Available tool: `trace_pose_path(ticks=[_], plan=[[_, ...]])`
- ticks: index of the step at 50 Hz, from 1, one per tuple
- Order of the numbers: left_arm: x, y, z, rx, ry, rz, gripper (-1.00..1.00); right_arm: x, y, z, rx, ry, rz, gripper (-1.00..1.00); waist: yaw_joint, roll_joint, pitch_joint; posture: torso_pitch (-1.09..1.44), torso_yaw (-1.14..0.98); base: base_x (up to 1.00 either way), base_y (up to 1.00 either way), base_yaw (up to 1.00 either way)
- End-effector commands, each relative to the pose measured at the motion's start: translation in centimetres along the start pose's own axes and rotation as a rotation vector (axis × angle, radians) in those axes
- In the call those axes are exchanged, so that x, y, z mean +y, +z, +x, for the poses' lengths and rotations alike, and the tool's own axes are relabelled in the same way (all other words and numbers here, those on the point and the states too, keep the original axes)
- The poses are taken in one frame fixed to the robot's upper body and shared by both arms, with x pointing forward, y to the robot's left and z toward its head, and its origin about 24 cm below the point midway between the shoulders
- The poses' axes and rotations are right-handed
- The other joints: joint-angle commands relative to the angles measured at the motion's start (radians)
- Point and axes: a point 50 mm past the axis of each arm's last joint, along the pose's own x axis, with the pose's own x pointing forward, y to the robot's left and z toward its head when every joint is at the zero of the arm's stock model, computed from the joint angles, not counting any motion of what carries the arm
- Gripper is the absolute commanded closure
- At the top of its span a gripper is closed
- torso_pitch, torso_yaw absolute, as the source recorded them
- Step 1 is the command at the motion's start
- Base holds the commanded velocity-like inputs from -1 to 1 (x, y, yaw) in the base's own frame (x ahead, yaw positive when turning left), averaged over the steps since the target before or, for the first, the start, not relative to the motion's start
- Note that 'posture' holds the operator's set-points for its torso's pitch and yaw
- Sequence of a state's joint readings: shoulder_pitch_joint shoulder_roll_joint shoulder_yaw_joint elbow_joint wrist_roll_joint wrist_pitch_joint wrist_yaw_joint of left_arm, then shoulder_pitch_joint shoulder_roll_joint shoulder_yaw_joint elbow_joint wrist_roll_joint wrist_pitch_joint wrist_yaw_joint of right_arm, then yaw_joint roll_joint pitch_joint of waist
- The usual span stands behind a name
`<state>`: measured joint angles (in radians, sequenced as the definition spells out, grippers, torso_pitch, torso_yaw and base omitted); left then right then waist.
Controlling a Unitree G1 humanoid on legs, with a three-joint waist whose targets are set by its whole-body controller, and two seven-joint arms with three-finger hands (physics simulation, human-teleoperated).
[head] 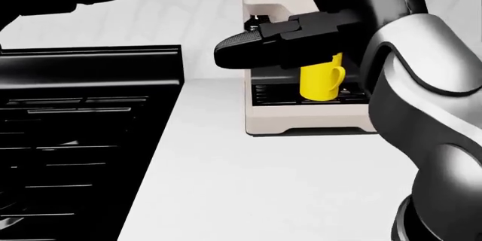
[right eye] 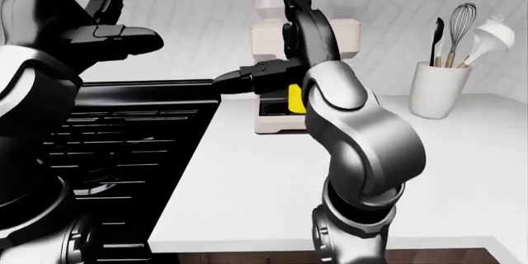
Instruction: Press the button on the coffee machine to serve coffee.
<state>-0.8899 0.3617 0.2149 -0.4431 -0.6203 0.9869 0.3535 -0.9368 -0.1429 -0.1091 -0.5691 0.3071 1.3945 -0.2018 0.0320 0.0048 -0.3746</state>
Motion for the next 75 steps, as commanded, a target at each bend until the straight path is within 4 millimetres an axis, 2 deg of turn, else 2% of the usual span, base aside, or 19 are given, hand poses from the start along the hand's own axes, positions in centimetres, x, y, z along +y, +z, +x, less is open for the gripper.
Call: trace_pose_path(ticks=[1, 23, 47, 75], plan=[[0.0, 1.3, 0.0, -0.063, 0.002, -0.005, -1.00, 0.0, 1.0, 0.0, -0.062, -0.007, 0.003, -1.00, 0.000, 0.002, -0.001, -0.65, 0.00, 0.00, 0.00, 0.00], [0.1, 1.4, 0.0, -0.064, 0.005, -0.005, -1.00, -0.4, 0.0, -0.1, 0.025, -0.025, 0.016, -1.00, 0.002, 0.000, -0.001, -0.65, 0.00, 0.00, 0.00, 0.00], [0.0, 1.5, -0.1, -0.068, 0.004, -0.006, -1.00, -0.6, -0.1, 2.7, 0.051, -0.041, 0.021, -1.00, -0.001, 0.002, -0.004, -0.65, 0.00, 0.00, 0.00, 0.00], [0.1, 1.5, 0.0, -0.071, 0.005, -0.008, -1.00, -1.2, -1.8, 6.9, 0.071, -0.079, 0.045, -1.00, -0.003, 0.006, -0.007, -0.65, 0.00, 0.00, 0.00, 0.00]])
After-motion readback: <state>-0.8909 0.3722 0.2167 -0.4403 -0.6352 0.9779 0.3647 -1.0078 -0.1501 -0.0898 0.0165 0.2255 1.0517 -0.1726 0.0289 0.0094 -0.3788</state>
